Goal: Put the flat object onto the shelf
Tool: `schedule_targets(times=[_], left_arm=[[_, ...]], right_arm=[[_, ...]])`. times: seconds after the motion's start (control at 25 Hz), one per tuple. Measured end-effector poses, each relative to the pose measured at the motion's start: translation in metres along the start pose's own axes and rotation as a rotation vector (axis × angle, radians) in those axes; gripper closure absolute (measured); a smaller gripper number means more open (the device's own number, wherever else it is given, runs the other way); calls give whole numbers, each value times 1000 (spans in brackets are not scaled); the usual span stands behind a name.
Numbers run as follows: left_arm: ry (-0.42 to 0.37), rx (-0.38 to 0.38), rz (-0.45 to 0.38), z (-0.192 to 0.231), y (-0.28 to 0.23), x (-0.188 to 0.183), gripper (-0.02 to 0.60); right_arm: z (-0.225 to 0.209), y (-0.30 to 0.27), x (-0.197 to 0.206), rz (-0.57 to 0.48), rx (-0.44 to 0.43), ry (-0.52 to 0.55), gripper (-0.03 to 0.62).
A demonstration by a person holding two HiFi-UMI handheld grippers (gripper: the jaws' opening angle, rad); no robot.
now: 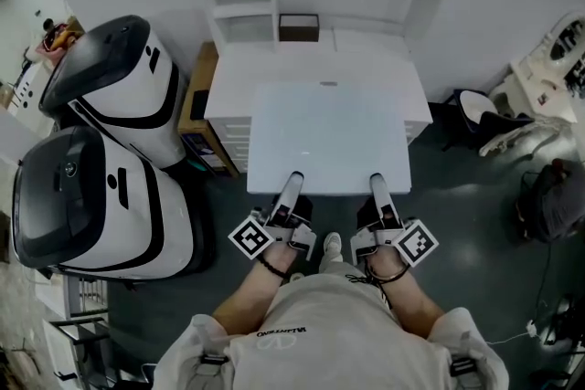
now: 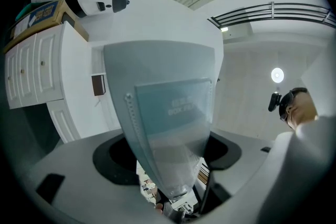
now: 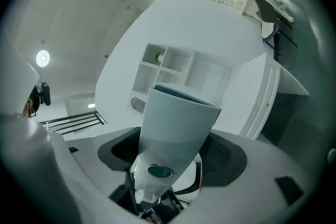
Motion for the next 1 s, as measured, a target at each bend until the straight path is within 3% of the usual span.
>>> schedule_targets(times=[1.0], left_arm=[[-77,-32,-30,131,-190,12,241]], right_arm=[[-68,-182,-152,73,-50,-48,249]])
Point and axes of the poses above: the fingertips, and each gripper's own axes: y backward along the fingers, z to its left, x out of its underside, the point moved 5 cm from there along y, backward along the fingers, and after that the axes turned 12 degrees about x, right-handed, at the moved point
